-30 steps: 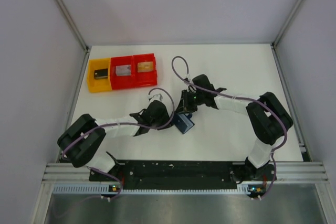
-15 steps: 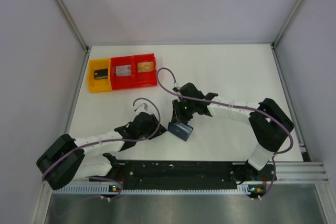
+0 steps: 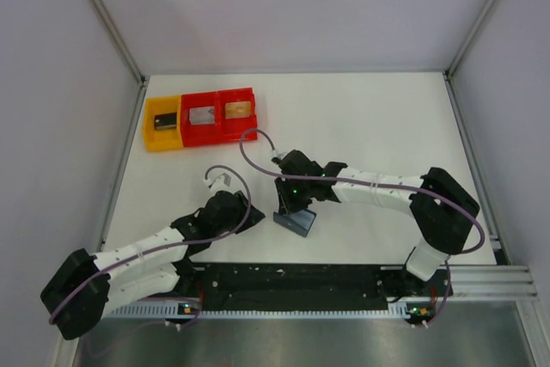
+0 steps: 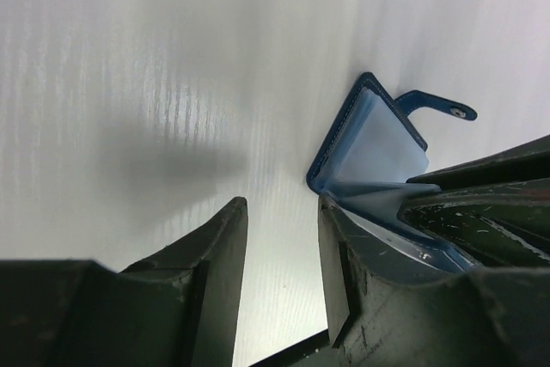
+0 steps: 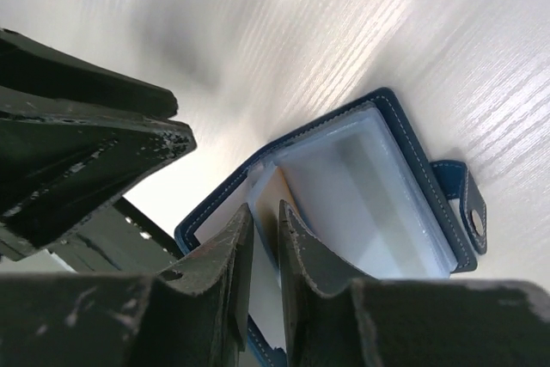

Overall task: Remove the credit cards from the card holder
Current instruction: Open the card holder at the center of the board.

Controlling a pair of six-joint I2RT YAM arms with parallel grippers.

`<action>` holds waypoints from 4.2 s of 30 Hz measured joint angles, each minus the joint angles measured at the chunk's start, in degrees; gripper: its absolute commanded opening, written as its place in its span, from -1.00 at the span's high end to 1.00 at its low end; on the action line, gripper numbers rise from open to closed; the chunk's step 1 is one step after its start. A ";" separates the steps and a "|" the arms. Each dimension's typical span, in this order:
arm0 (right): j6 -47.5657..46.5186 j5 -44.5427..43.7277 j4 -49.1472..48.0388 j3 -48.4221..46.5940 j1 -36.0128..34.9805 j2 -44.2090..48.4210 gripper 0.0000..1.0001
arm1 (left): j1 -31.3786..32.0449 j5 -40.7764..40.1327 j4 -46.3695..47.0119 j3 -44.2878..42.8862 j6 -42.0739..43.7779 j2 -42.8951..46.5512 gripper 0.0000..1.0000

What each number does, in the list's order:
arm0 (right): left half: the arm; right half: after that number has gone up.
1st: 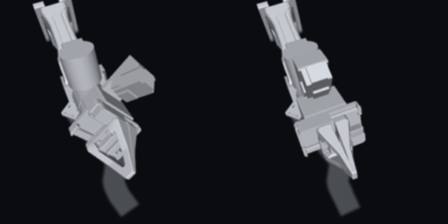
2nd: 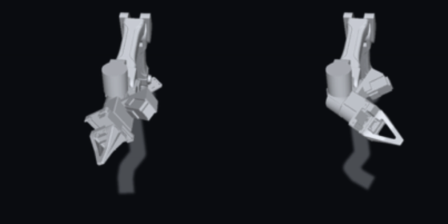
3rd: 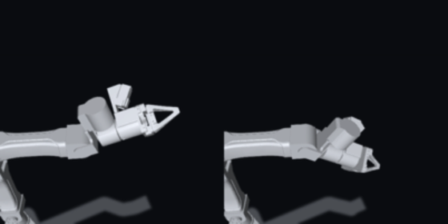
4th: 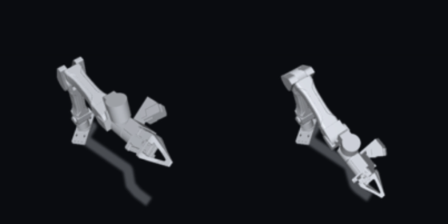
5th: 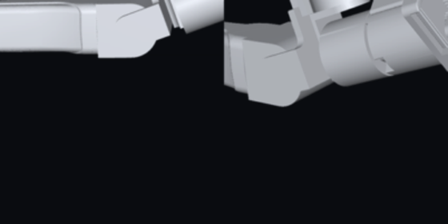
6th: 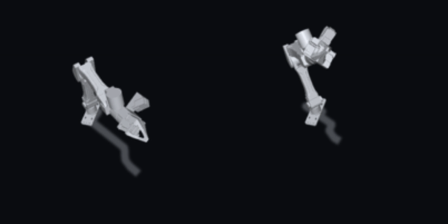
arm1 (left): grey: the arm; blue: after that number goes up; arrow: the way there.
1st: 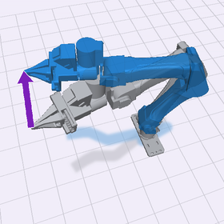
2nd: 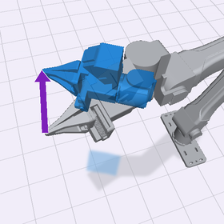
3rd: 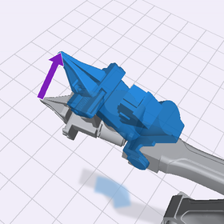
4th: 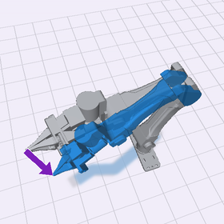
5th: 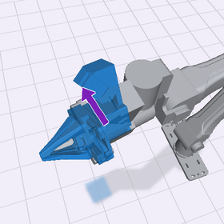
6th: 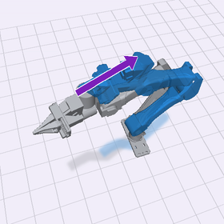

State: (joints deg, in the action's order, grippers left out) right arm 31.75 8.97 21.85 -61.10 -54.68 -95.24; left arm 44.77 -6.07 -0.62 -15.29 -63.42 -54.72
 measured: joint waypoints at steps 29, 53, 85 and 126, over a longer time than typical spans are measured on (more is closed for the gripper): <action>-15.65 -35.08 9.53 -13.18 1.53 -6.27 0.45 | 0.00 -2.14 -6.29 -3.56 5.81 6.71 0.13; -7.89 -9.86 7.98 -11.89 3.52 -8.61 -0.02 | 0.00 2.51 -5.73 -8.68 8.96 3.58 0.13; -0.98 9.29 -12.92 11.02 18.01 8.00 0.25 | -0.04 9.90 -3.13 -34.99 12.61 -18.80 0.17; 1.18 9.57 -19.87 15.80 18.32 9.29 0.54 | -1.20 6.21 4.35 -29.05 9.29 -38.58 1.00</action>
State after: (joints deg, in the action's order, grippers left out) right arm 32.93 18.55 1.98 -45.30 -36.36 -85.95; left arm 43.57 0.14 3.73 -44.34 -54.13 -93.30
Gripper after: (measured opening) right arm 0.197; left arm 0.009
